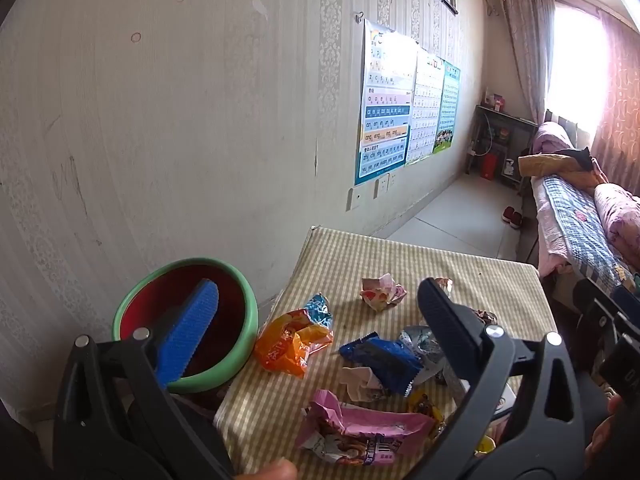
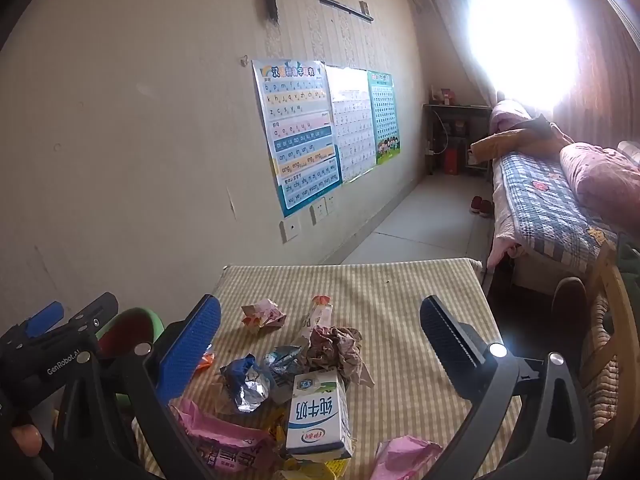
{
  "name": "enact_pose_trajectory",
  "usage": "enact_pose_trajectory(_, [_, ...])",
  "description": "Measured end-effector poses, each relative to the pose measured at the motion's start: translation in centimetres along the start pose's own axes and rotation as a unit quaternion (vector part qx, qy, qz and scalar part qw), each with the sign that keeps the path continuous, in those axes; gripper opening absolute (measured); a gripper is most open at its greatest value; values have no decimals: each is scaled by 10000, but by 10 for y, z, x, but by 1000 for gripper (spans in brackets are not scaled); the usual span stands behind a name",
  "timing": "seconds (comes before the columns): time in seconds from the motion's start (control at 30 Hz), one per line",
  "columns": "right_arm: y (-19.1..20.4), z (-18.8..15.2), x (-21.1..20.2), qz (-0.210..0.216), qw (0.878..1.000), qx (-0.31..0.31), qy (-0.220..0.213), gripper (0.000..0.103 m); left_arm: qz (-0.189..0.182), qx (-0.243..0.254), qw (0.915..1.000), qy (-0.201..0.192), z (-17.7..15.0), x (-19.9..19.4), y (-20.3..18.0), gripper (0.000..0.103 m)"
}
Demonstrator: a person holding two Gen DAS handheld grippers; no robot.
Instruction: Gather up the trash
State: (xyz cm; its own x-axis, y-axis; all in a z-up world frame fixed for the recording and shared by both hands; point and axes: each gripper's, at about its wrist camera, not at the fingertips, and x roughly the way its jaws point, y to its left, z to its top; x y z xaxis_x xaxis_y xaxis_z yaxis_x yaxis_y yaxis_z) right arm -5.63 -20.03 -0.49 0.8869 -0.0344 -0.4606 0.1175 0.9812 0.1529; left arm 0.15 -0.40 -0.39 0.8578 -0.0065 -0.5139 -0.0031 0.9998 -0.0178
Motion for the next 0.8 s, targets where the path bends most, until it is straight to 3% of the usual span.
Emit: enact_pose_trajectory(0.8, [0,-3,-1,-58,10000,-27,36,96,6,28,10000,45,-6,3,-1,98])
